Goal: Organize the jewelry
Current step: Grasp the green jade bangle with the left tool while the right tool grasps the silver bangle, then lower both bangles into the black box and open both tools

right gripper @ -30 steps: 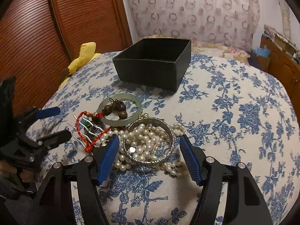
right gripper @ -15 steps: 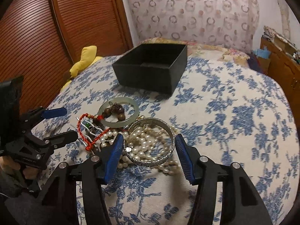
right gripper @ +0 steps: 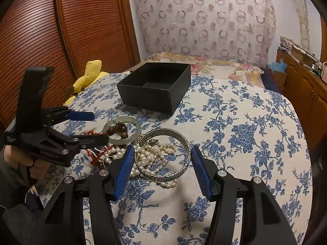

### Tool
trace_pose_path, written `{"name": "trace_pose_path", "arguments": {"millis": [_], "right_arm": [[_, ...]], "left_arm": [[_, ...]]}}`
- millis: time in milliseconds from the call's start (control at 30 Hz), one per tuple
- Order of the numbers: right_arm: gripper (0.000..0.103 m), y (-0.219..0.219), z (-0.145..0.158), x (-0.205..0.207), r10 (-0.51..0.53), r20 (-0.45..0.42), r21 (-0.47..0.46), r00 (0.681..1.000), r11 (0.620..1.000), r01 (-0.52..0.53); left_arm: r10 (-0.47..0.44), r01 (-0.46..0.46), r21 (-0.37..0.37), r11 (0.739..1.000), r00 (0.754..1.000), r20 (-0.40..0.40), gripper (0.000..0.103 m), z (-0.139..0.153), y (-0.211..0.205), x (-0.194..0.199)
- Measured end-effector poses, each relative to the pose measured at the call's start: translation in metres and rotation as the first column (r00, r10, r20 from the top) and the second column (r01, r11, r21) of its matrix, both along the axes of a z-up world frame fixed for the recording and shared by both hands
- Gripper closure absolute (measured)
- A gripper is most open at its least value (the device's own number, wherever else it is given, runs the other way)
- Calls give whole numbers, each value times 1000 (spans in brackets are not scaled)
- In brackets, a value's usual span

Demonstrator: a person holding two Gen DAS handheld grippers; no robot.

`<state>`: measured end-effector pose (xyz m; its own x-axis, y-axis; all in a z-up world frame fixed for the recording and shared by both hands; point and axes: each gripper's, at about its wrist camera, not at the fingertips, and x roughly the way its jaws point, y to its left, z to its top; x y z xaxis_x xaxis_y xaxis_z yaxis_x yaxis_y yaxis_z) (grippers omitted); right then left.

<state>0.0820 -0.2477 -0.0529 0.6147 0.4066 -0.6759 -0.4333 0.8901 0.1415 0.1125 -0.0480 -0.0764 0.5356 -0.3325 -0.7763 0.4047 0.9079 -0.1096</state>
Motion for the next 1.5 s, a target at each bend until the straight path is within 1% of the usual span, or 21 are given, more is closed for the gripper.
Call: {"name": "trace_pose_path", "arguments": {"millis": [167, 267, 367, 567, 667, 700, 833, 933, 1100, 1233, 1367, 1500], "right_arm": [[44, -4, -5, 5, -1, -11, 12, 1000, 1000, 1], [44, -7, -6, 9, 2, -14, 25, 1000, 1000, -1], [44, -8, -7, 14, 9, -20, 33, 1000, 999, -8], [44, -6, -10, 24, 34, -31, 31, 999, 999, -33], [44, -4, -12, 28, 49, -41, 34, 998, 998, -47], [44, -3, -12, 29, 57, -43, 36, 997, 998, -55], [44, 0, -12, 36, 70, -46, 34, 997, 997, -68], [44, 0, -9, 42, 77, -42, 41, 996, 996, -75], [44, 3, 5, 57, 91, -24, 46, 996, 995, -90], [44, 11, 19, 75, 113, 3, 44, 994, 993, -113], [44, 23, 28, 94, 133, 27, 32, 991, 990, -134], [43, 39, 31, 113, 158, 40, 24, 987, 987, -160]], "left_arm": [[-48, 50, 48, 998, 998, -46, 24, -6, -14, 13], [-57, 61, 55, 997, 996, -68, 27, -8, -17, 20], [-70, 76, 73, 994, 995, -75, 28, -10, -19, 26], [-90, 98, 86, 991, 991, -97, 28, -16, -23, 32], [-94, 102, 101, 990, 992, -86, 30, -16, -26, 32], [-93, 101, 96, 990, 992, -84, 34, -16, -26, 32], [-86, 90, 81, 993, 994, -61, 34, -14, -24, 30], [-67, 69, 47, 997, 997, -41, 34, -5, -20, 28], [-41, 41, -10, 999, 999, 2, 34, 19, -11, 30], [-7, 7, -12, 1000, 998, 55, 34, 35, -6, 35], [30, -28, -30, 999, 997, 76, 34, 47, 6, 45], [65, -63, -22, 998, 994, 90, 34, 51, 15, 55]]}}
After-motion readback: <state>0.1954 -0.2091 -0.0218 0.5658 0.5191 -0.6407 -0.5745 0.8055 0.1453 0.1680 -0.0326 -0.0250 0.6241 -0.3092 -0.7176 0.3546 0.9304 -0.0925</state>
